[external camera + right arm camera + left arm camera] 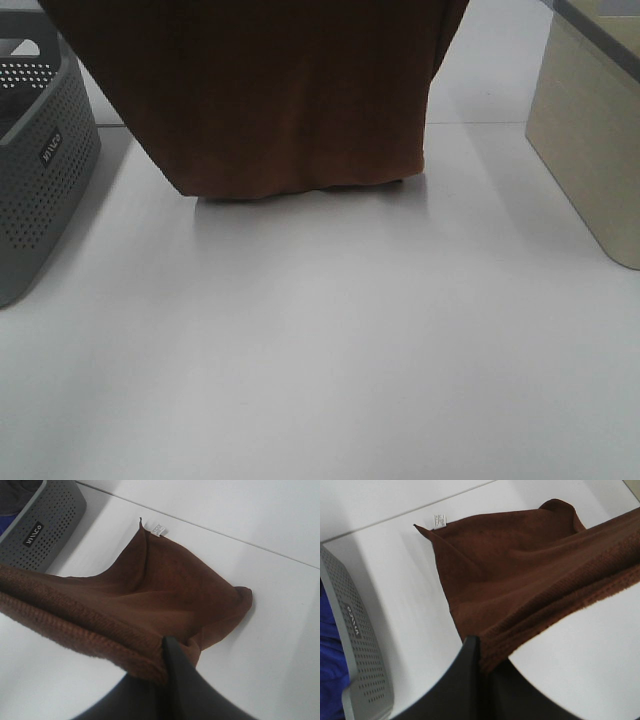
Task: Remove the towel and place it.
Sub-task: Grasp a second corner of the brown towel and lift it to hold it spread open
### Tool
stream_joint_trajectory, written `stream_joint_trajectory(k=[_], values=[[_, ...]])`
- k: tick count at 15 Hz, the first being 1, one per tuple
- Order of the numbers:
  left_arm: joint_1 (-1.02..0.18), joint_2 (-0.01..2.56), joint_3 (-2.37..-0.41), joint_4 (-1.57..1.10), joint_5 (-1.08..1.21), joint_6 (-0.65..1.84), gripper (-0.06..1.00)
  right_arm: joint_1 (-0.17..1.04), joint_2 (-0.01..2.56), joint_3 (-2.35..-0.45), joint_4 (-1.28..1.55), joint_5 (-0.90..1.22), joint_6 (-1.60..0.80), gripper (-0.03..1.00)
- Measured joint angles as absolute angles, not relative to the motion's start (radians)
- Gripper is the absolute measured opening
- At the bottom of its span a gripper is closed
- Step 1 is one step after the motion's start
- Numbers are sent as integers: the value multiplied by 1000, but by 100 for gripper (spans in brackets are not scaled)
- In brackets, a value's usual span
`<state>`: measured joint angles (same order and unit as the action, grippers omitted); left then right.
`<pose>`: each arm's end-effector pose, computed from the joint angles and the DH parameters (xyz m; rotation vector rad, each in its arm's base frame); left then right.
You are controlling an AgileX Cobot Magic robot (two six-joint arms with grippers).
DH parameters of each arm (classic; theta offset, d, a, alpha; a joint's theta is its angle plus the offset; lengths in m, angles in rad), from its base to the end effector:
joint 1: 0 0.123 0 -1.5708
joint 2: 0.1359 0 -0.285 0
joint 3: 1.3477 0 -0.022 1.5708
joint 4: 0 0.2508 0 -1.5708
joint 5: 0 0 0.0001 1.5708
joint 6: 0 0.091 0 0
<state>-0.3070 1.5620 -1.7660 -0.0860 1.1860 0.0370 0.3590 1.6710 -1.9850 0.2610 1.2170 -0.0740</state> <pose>0.3094 -0.1057 0.4280 0.4183 2.4387 -0.2288 0.3201 0.1436 0.4546 -0.5223 2.3375 0.4695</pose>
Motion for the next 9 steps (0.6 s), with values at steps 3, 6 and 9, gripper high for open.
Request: stream_joint_trajectory(k=[3,6,9], values=[[-308,1472,-1606,-119,1174,19,0,360,1557,-1847,271,1219,-75,1],[-315,1403,-1488,-177,1172,29,0,360,1450,-1656,273,1217,-75,1],[-315,1317,-1387,-208,1169,41,0,360,1364,-1528,309,1214,-73,1]])
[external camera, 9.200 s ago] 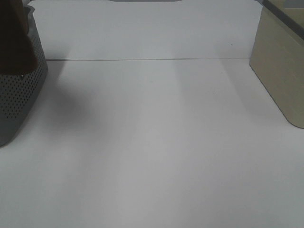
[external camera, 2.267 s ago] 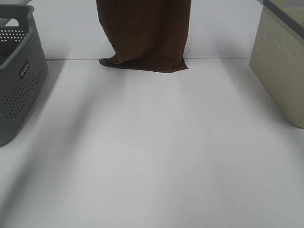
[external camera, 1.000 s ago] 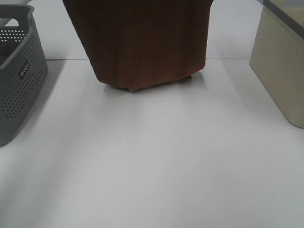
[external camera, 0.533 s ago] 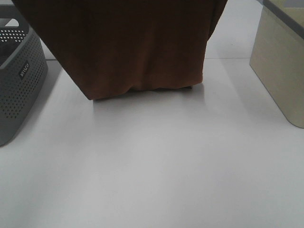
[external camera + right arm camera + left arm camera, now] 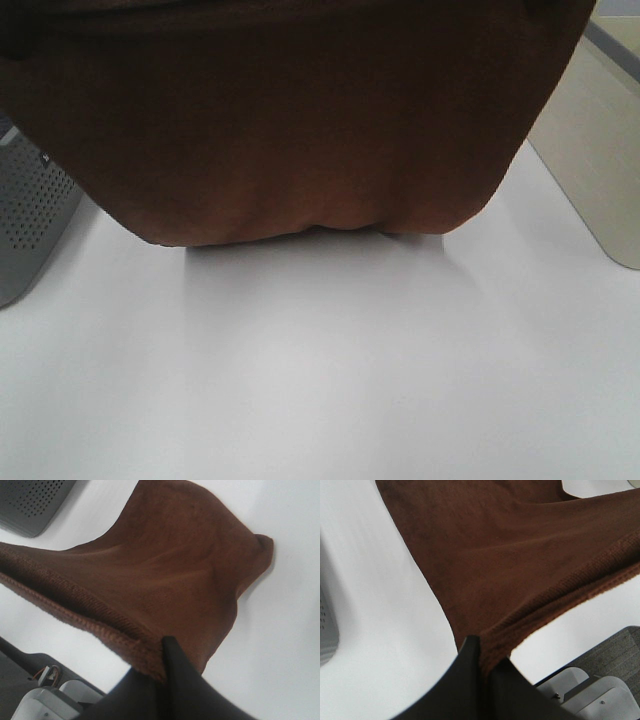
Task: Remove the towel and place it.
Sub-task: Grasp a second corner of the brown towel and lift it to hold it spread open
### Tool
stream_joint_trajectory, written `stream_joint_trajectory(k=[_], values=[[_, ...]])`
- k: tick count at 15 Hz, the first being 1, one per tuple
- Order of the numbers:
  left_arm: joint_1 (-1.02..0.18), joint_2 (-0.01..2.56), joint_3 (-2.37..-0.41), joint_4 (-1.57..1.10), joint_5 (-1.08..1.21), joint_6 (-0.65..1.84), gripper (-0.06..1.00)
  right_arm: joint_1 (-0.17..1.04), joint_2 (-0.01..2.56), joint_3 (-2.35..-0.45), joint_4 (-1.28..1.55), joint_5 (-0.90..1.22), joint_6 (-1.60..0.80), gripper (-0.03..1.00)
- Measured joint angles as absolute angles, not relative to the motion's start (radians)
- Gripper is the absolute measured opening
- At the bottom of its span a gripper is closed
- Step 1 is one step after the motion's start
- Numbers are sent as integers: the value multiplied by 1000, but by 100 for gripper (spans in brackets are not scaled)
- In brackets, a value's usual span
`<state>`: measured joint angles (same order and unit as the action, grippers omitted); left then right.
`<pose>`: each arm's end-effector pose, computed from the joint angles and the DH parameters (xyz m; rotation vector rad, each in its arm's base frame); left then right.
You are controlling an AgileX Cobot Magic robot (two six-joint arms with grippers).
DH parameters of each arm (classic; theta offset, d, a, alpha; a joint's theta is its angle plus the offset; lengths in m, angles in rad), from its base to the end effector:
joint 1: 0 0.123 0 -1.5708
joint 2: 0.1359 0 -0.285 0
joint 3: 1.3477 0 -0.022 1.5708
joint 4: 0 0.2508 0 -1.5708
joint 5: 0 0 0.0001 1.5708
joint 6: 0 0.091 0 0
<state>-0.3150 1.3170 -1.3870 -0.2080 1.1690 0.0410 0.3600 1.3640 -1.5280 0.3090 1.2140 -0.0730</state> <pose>0.2405 -0.0966 0.3916 0.4252 2.5577 -0.3784 0.2418 0.1187 0.4201 -0.5242 2.4851 0.5236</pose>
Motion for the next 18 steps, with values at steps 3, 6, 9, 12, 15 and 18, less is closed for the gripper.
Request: stream_joint_trajectory(k=[3,6,9,12,15,18], values=[[-315,1258,-1295,-243,1171,73,0,360,1281,-1389,355,1211,-73,1],[-313,1250,-1205,-337,1181,185,0,359,1230,-1271,341,1211,-72,1],[-312,1250,-1130,-369,1179,213,0,359,1222,-1252,339,1212,-72,1],[-312,1250,-1111,-372,1176,215,0,359,1222,-1252,345,1212,-72,1],[-312,1246,-1117,-364,1176,215,0,359,1222,-1257,346,1205,-73,1],[-312,1258,-1258,-286,1146,205,0,359,1255,-1371,286,1069,-101,1]])
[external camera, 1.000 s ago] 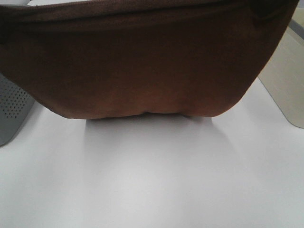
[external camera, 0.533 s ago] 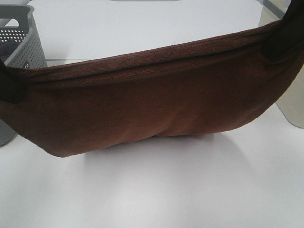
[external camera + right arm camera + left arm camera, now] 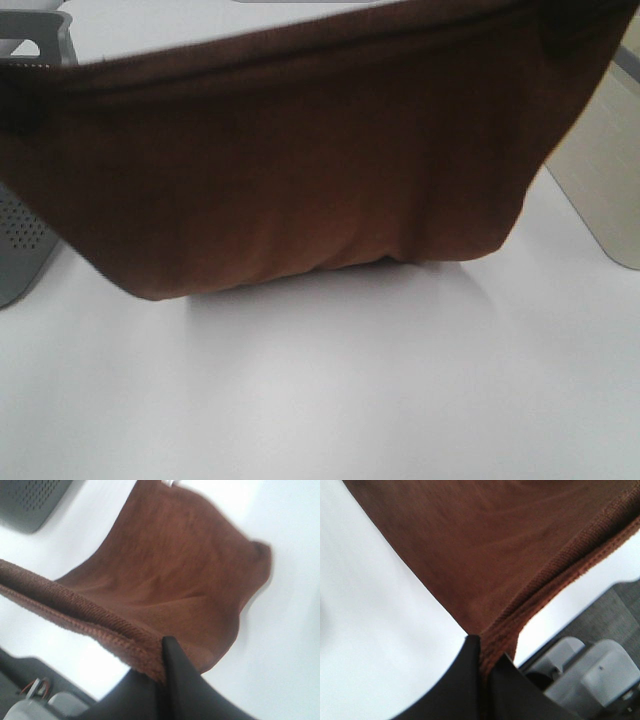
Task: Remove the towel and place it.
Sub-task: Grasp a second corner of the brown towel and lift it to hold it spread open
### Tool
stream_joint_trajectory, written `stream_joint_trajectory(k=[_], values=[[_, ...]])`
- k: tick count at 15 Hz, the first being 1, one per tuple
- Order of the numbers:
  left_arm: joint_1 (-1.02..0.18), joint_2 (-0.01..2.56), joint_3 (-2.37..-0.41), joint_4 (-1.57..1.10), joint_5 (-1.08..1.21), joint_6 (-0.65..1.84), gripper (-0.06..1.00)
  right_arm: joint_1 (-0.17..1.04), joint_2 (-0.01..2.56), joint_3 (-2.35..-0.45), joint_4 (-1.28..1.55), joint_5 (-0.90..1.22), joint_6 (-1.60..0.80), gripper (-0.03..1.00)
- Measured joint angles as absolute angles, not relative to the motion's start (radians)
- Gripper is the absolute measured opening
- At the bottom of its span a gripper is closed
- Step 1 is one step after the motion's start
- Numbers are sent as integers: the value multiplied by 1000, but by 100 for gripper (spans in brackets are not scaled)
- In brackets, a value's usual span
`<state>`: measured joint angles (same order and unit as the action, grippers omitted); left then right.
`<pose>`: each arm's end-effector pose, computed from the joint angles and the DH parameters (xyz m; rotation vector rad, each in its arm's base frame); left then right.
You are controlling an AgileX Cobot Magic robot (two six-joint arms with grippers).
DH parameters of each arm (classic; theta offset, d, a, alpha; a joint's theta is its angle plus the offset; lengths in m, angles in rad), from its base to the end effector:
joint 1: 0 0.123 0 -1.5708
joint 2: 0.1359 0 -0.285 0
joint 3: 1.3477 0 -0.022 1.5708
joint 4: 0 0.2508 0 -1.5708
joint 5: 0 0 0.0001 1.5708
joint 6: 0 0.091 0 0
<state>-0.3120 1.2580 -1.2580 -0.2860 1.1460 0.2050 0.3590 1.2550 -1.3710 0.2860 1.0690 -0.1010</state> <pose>0.2231 -0.0966 0.3713 0.6057 2.5467 -0.4200 0.2247 0.1084 0.4094 -0.5022 2.3891 0.4827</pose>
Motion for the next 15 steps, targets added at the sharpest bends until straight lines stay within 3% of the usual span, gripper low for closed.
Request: stream_joint_trajectory(k=[9,12,13,15], values=[[-315,1742,-2075,92,1064,241,0,360,1738,-2115,40,912,-110,1],[-311,1892,-2298,164,989,249,0,359,1868,-2274,-36,832,-110,1],[-304,1977,-2405,198,887,252,0,357,1944,-2361,-97,737,-109,1],[-300,2039,-2437,235,716,252,0,352,1983,-2398,-148,606,-109,1]])
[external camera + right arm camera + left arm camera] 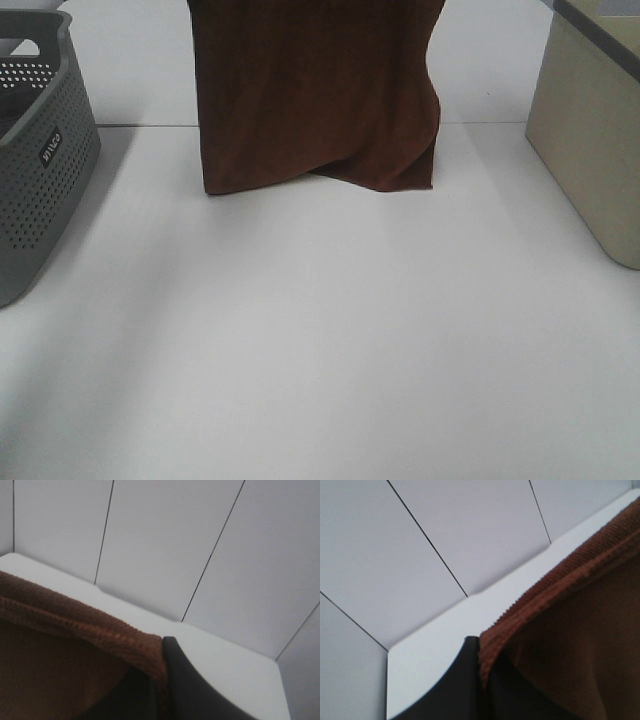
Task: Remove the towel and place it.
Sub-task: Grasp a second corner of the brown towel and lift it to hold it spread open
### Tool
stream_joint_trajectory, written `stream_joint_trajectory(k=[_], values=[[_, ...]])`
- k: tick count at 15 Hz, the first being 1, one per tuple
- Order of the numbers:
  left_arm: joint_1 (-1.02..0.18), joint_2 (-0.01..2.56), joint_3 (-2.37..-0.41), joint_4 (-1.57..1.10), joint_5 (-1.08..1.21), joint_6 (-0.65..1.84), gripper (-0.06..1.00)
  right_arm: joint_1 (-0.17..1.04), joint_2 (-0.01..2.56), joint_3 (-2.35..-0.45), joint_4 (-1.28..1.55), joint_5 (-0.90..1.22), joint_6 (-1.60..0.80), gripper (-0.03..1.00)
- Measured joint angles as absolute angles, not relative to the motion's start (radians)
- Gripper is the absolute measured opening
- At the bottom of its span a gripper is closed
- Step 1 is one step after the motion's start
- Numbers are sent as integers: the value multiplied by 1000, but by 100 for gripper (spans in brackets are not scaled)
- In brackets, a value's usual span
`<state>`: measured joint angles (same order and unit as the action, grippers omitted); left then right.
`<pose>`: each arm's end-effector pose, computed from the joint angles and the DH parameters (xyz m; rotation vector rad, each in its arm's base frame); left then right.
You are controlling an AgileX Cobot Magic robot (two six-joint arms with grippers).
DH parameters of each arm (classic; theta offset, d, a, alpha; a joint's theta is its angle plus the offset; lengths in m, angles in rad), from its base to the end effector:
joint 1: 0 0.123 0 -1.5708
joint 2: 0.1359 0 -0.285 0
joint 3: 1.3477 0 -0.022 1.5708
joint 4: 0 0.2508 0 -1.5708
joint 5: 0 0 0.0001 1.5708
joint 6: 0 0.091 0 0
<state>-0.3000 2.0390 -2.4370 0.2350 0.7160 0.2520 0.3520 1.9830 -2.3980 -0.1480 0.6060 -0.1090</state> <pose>0.4448 -0.1230 0.4745 0.5356 1.7091 0.2309 0.4231 0.1473 0.4972 -0.4184 1.6159 0.0214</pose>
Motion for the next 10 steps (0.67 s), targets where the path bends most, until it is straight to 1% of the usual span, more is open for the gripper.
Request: stream_joint_trajectory(k=[2,4,6,8,10], values=[[-294,2092,-2437,266,515,265,0,338,1998,-2400,-162,480,-107,1],[-292,2121,-2437,320,379,271,0,323,2012,-2407,-153,409,-103,1],[-292,2141,-2437,371,237,272,0,299,2028,-2409,-124,386,-103,1],[-292,2149,-2437,393,184,281,0,294,2039,-2409,-114,386,-103,1],[-283,2156,-2439,397,218,325,0,294,2044,-2409,-73,392,-103,1]])
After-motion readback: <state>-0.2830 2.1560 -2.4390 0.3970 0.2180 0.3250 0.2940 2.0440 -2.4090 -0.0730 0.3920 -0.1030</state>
